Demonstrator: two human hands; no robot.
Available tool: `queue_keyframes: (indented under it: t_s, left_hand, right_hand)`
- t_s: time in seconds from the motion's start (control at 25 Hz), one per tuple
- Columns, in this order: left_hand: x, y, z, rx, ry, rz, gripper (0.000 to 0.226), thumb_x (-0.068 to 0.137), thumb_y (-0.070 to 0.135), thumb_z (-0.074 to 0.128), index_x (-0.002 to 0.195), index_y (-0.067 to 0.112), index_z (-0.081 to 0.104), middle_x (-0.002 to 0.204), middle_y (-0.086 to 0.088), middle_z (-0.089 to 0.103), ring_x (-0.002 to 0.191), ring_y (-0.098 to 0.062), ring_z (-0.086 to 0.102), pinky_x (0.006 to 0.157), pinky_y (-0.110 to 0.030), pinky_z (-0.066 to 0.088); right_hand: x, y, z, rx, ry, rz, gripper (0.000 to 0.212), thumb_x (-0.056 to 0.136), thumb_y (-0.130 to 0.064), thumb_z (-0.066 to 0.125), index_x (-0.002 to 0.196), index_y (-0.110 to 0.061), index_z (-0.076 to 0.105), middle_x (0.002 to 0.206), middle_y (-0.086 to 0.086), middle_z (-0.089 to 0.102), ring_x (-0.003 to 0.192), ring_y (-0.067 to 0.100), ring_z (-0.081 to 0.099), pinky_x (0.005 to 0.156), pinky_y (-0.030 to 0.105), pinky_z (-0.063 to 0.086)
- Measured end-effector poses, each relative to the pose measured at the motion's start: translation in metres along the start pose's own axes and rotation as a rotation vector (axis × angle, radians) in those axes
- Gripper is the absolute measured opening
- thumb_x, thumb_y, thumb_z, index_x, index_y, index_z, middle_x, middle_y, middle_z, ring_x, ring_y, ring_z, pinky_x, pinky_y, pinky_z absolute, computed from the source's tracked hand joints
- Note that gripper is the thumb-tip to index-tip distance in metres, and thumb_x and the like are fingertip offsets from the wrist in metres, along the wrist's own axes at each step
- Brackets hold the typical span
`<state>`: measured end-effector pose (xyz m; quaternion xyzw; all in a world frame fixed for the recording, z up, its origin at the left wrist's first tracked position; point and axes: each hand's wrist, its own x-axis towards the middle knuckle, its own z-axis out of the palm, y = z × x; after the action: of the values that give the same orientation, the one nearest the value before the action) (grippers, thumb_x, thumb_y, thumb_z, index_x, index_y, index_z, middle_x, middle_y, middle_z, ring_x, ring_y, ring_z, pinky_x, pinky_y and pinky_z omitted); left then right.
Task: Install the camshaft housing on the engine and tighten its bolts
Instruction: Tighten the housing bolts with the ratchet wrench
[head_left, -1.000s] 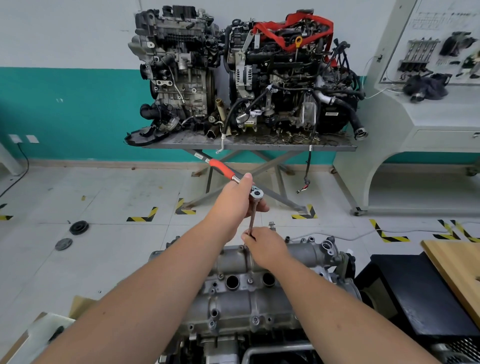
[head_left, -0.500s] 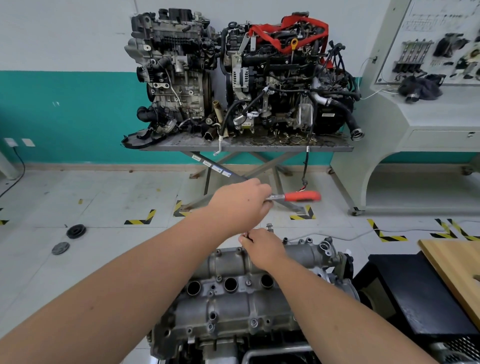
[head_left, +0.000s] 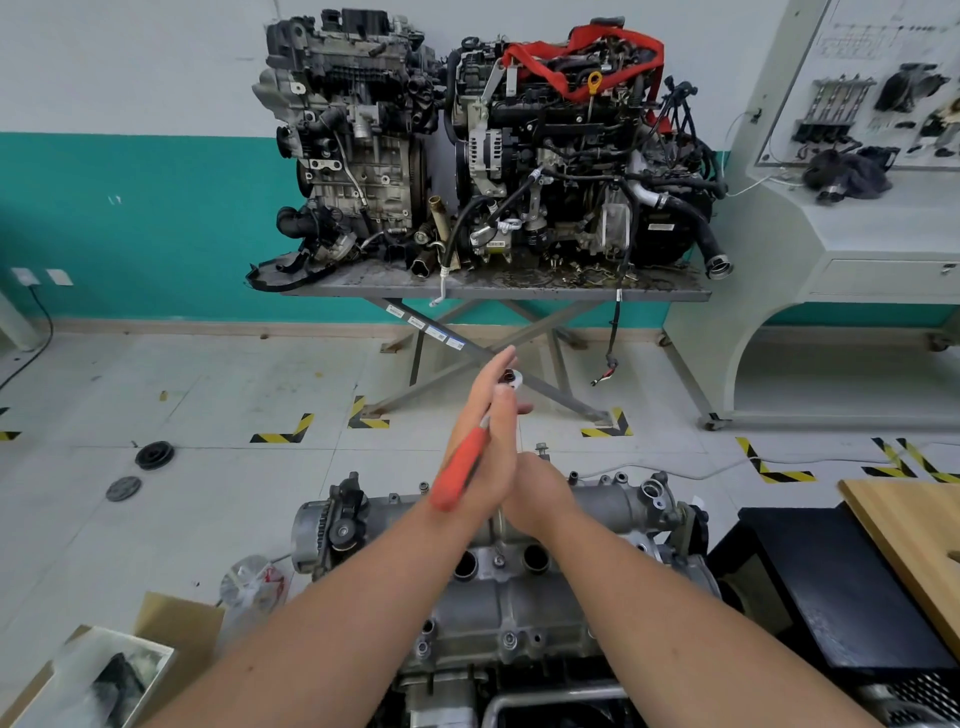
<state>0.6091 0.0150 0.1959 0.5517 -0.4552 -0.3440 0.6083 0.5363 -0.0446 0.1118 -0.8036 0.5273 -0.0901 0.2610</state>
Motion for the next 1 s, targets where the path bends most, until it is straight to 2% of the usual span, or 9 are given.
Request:
queue_keyframes:
  t_s: [0.04, 0.12, 0.2, 0.32, 0.4, 0.48, 0.68, 0.84, 1.0]
  left_hand:
    - [0.002, -0.001, 0.004, -0.087, 0.012, -0.04, 0.045, 0.096, 0.059, 0.022, 0.131, 0.049, 0.049, 0.122, 0.019, 0.065, 0.107, -0.006, 0.065, 0.1, -0.033, 0.047]
    - [0.008, -0.002, 0.007, -0.251, 0.063, -0.162, 0.046, 0.1, 0.057, 0.021, 0.12, 0.044, 0.06, 0.101, 0.007, 0.075, 0.09, -0.007, 0.068, 0.092, -0.033, 0.046]
    - [0.018, -0.006, 0.003, -0.265, 0.087, -0.217, 0.046, 0.104, 0.053, 0.025, 0.109, 0.032, 0.066, 0.084, 0.001, 0.075, 0.078, -0.01, 0.068, 0.084, -0.033, 0.043]
    - [0.025, 0.005, -0.008, -0.208, 0.074, -0.291, 0.052, 0.103, 0.054, 0.029, 0.092, 0.018, 0.065, 0.071, -0.004, 0.073, 0.072, -0.017, 0.072, 0.085, -0.038, 0.05]
    - [0.03, 0.011, -0.014, -0.106, 0.017, -0.347, 0.054, 0.101, 0.055, 0.031, 0.084, 0.015, 0.064, 0.072, -0.007, 0.074, 0.078, -0.021, 0.075, 0.092, -0.044, 0.052]
    - [0.035, 0.017, -0.024, -0.006, -0.126, -0.386, 0.053, 0.099, 0.057, 0.032, 0.089, 0.016, 0.064, 0.082, -0.007, 0.076, 0.086, -0.02, 0.075, 0.095, -0.045, 0.05]
    - [0.043, 0.039, -0.045, 0.209, -0.357, -0.486, 0.044, 0.101, 0.058, 0.035, 0.098, 0.021, 0.059, 0.092, 0.001, 0.078, 0.094, -0.01, 0.073, 0.083, -0.04, 0.046]
    - [0.047, 0.053, -0.029, 0.421, -0.322, -0.401, 0.033, 0.104, 0.042, 0.033, 0.093, 0.018, 0.052, 0.075, 0.002, 0.074, 0.074, -0.013, 0.068, 0.065, -0.034, 0.038]
    - [0.051, 0.056, -0.008, 0.94, -0.349, -0.103, 0.032, 0.105, 0.029, 0.032, 0.088, 0.012, 0.054, 0.079, -0.003, 0.062, 0.071, -0.022, 0.058, 0.066, -0.032, 0.048]
  right_hand:
    - [0.001, 0.002, 0.003, -0.041, -0.039, 0.003, 0.025, 0.097, -0.018, 0.041, 0.1, -0.009, 0.065, 0.096, 0.009, 0.067, 0.093, 0.033, 0.062, 0.069, 0.031, 0.038]
    - [0.0, 0.0, 0.001, -0.027, -0.048, -0.02, 0.024, 0.095, -0.018, 0.041, 0.081, -0.012, 0.059, 0.086, 0.007, 0.064, 0.082, 0.031, 0.056, 0.066, 0.032, 0.035]
    - [-0.001, 0.001, 0.0, -0.035, -0.059, -0.02, 0.032, 0.096, -0.023, 0.04, 0.065, -0.019, 0.045, 0.07, 0.0, 0.053, 0.076, 0.028, 0.052, 0.064, 0.032, 0.033]
    - [-0.001, -0.001, -0.002, -0.003, -0.041, -0.004, 0.04, 0.099, -0.034, 0.041, 0.061, -0.021, 0.041, 0.064, -0.004, 0.049, 0.075, 0.026, 0.053, 0.065, 0.033, 0.035]
    - [-0.001, -0.001, -0.001, 0.022, -0.042, -0.002, 0.041, 0.1, -0.039, 0.043, 0.063, -0.022, 0.045, 0.067, -0.005, 0.054, 0.078, 0.025, 0.056, 0.067, 0.033, 0.038]
    - [-0.001, -0.001, -0.001, 0.027, -0.054, 0.003, 0.038, 0.1, -0.041, 0.043, 0.068, -0.023, 0.049, 0.075, -0.001, 0.06, 0.082, 0.026, 0.059, 0.07, 0.033, 0.04]
    - [0.0, 0.001, 0.001, 0.017, -0.043, -0.01, 0.035, 0.101, -0.044, 0.043, 0.079, -0.02, 0.057, 0.083, 0.003, 0.064, 0.086, 0.028, 0.06, 0.071, 0.035, 0.044]
    - [0.0, 0.001, 0.001, 0.01, -0.059, -0.017, 0.034, 0.101, -0.043, 0.043, 0.091, -0.02, 0.065, 0.092, 0.005, 0.069, 0.091, 0.028, 0.061, 0.077, 0.036, 0.048]
    - [-0.001, 0.002, 0.0, 0.015, -0.063, -0.023, 0.031, 0.101, -0.041, 0.043, 0.079, -0.024, 0.059, 0.088, 0.002, 0.067, 0.088, 0.027, 0.06, 0.071, 0.035, 0.043]
